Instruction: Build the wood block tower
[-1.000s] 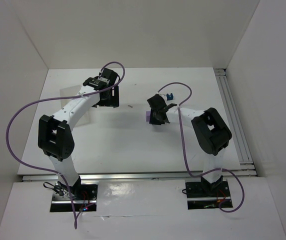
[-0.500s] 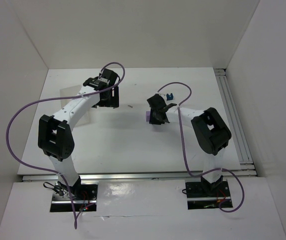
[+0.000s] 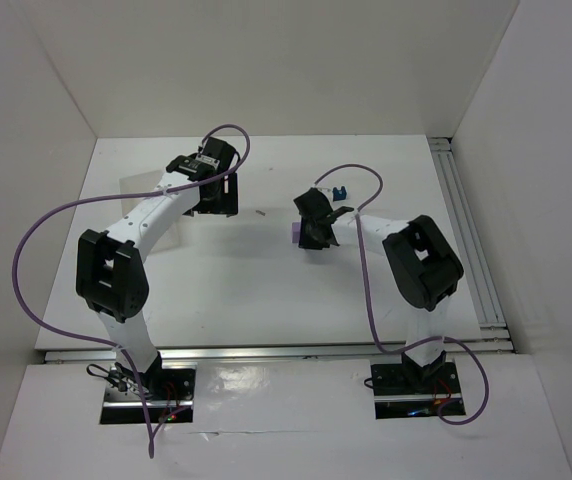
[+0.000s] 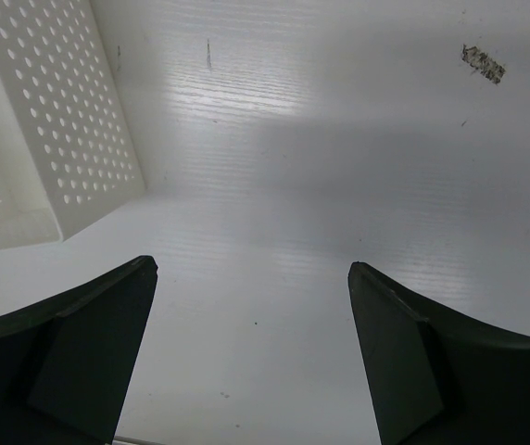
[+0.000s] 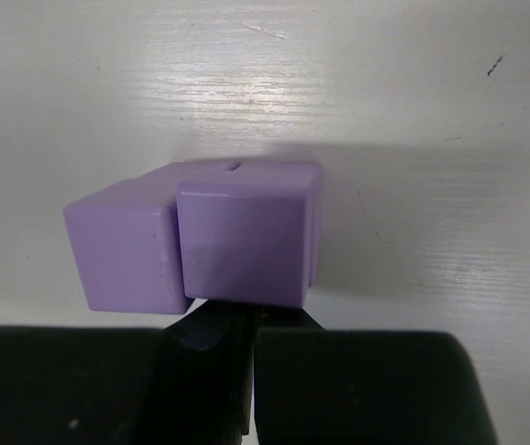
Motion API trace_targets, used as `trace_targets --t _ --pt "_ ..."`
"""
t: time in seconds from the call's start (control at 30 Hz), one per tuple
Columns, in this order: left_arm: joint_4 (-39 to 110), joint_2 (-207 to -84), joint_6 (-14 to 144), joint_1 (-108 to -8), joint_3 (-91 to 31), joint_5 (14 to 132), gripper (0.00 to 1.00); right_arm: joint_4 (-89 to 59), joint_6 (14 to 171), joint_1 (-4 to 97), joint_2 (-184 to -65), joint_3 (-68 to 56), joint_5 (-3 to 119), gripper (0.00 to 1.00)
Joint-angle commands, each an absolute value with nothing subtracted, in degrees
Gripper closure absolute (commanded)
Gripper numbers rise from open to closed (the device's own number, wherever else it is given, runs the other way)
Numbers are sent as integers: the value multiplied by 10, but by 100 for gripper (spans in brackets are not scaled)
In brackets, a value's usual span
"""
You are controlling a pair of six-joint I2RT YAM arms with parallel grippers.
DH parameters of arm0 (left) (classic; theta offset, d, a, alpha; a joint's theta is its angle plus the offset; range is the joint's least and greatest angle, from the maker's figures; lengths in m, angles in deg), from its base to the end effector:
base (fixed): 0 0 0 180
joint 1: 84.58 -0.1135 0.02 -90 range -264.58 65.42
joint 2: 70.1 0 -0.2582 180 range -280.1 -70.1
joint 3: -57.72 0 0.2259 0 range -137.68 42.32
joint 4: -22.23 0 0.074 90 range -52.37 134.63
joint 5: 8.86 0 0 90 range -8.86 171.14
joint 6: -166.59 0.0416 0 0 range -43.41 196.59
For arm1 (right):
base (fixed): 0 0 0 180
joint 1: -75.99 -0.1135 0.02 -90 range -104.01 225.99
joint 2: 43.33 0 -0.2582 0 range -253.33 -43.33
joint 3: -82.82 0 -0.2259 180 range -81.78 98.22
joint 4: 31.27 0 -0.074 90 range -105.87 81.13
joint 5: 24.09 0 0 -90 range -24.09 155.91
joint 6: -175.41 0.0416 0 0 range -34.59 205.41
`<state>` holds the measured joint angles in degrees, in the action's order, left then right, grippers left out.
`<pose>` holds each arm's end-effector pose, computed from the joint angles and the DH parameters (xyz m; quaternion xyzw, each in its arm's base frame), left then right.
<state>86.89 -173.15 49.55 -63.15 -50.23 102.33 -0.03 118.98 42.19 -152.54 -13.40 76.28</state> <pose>0.3408 -0.1176 0.2869 -0.0943 0.9454 0.0566 0.3067 0.3134 0.2008 0.1643 0.0240 0.9541 0.0864 0.2857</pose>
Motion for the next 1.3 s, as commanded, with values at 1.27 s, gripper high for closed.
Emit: trace_targets --t 1.27 --pt "875 -1731 498 -632 -514 1043 3 81 1129 509 -1535 -3 755 89"
